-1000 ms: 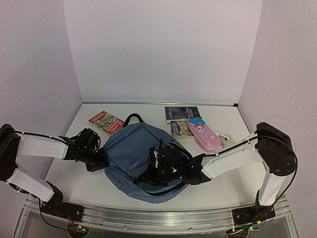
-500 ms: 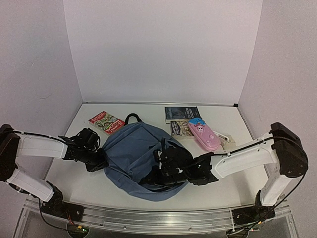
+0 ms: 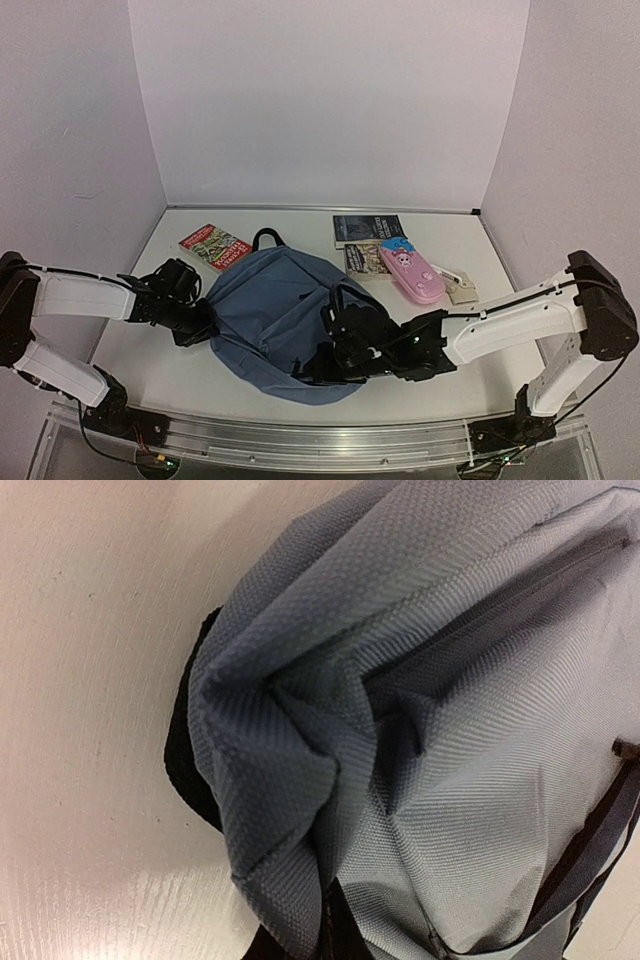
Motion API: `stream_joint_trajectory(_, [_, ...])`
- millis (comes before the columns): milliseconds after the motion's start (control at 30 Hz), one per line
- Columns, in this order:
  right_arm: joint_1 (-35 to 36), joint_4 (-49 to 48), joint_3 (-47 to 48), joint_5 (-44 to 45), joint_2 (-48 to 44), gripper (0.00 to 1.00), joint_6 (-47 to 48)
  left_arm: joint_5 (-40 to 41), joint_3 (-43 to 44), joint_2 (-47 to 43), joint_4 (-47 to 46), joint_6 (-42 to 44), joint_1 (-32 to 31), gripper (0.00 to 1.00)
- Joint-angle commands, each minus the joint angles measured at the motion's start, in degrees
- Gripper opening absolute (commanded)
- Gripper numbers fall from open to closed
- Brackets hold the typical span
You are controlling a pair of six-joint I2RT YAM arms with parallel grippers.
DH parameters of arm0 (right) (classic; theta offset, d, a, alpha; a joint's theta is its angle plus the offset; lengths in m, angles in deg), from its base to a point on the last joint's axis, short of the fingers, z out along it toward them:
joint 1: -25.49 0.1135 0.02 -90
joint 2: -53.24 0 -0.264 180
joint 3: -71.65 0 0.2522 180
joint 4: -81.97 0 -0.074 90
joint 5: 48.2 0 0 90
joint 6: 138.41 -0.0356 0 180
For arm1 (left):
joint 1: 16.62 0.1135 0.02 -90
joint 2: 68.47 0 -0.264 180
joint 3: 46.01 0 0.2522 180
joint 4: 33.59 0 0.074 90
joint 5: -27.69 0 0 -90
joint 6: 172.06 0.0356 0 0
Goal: Pack the student bag
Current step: Unzip the student bag at the center of the board.
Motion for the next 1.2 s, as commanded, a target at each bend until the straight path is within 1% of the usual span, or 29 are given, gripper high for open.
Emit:
stream_joint_trajectory(0, [1.22, 5.20, -0.78, 4.74, -5.10, 0.00, 2.11, 5.18, -1.58, -1.71, 2.89, -0.21, 1.56, 0.00])
stream_joint_trajectory(367, [2.19, 11.40, -3.27, 8.46, -8.39, 0.00, 1.27, 5.43, -2.38, -2.45, 3.58, 0.50, 1.81, 0.00])
stream_joint_trajectory(500, [2.23, 11.86, -2.70, 9.52, -9.34, 0.00, 1.68, 3.00, -2.05, -2.39, 1.51, 3.77, 1.78, 0.00])
stream_joint_trajectory(567, [2.21, 11.78, -1.20, 9.94, -8.86, 0.00, 2.59, 0.85, -0.78, -2.06, 0.92, 6.57, 1.67, 0.08])
stream_joint_trajectory(633, [2.20, 11.73, 0.89, 10.62, -7.98, 0.00, 3.63, 1.04, 1.16, -2.13, 2.51, 8.72, 1.30, 0.27])
stream_joint_trajectory(700, [2.21, 11.77, 3.09, 11.40, -7.20, 0.00, 4.57, 3.97, 3.23, -2.92, 6.08, 10.25, 0.67, 0.46])
stream_joint_trajectory(800, [2.19, 11.77, 5.56, 12.24, -5.79, 0.00, 5.94, 8.94, 5.94, -5.96, 10.38, 11.46, 0.29, 0.66])
stream_joint_trajectory(833, [2.20, 11.77, 6.43, 12.28, -5.16, 0.00, 6.65, 9.64, 6.45, -7.33, 11.23, 11.78, 0.29, 0.69])
stream_joint_trajectory(900, [2.22, 11.76, 8.09, 12.22, -3.40, 0.00, 8.28, 9.26, 6.73, -9.83, 11.06, 12.51, 0.27, 0.73])
stream_joint_trajectory(1067, [2.28, 11.10, 12.79, 11.08, 1.87, 0.00, 11.78, 2.79, 4.07, -14.09, 5.34, 13.57, -0.13, 0.75])
stream_joint_trajectory(1133, [2.28, 10.75, 14.99, 10.01, 4.20, 0.05, 12.48, -0.02, 2.27, -15.37, 1.60, 13.03, -0.36, 0.76])
stream_joint_trajectory(1167, [2.29, 10.43, 15.87, 9.24, 5.14, 0.13, 12.77, -1.52, 1.21, -15.93, -0.57, 12.52, -0.52, 0.76])
